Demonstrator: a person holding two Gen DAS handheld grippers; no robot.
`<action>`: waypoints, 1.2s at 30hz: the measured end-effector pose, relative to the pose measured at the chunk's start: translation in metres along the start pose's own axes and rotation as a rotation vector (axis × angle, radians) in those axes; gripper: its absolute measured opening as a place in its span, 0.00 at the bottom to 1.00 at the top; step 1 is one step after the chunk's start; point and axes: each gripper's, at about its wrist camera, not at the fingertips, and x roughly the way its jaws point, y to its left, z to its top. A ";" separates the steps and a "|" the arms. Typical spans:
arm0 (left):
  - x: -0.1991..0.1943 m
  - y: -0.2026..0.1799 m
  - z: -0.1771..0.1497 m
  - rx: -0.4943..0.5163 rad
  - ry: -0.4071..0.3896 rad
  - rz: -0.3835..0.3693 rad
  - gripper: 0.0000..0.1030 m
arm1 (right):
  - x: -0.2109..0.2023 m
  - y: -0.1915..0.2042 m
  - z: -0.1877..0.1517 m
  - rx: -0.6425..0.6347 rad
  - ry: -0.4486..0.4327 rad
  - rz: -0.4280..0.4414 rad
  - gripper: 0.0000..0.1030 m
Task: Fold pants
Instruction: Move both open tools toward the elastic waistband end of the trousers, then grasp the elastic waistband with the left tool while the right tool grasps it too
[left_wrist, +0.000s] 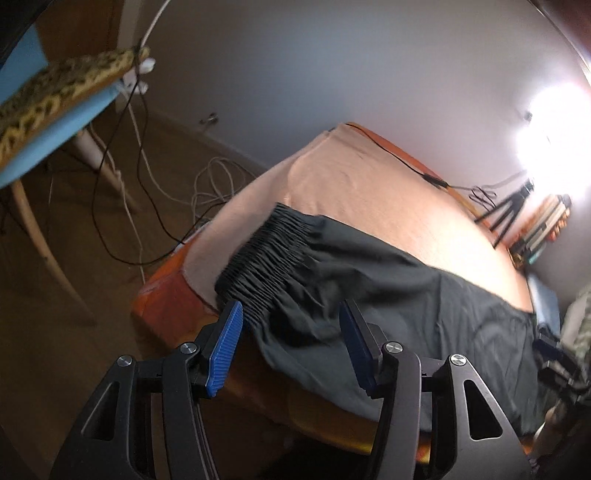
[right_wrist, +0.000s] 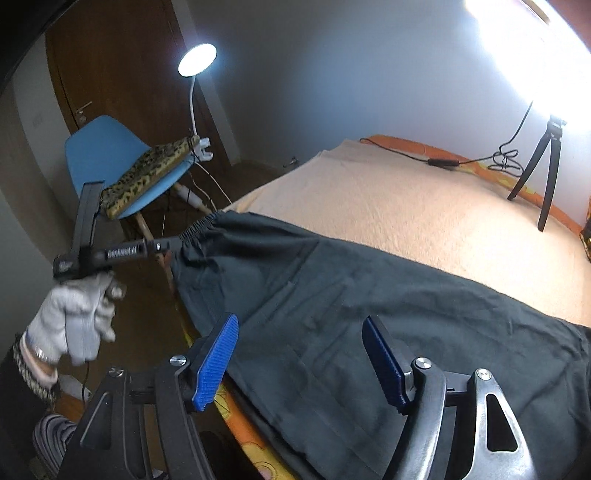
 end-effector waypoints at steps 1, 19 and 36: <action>0.004 0.004 0.001 -0.020 0.004 -0.007 0.52 | 0.002 -0.002 -0.001 0.005 0.005 0.004 0.70; 0.018 0.013 -0.004 0.038 -0.044 0.061 0.52 | 0.051 0.016 0.067 -0.096 0.041 0.111 0.70; 0.024 0.014 -0.024 0.112 -0.172 0.067 0.52 | 0.246 0.092 0.136 -0.363 0.273 0.208 0.54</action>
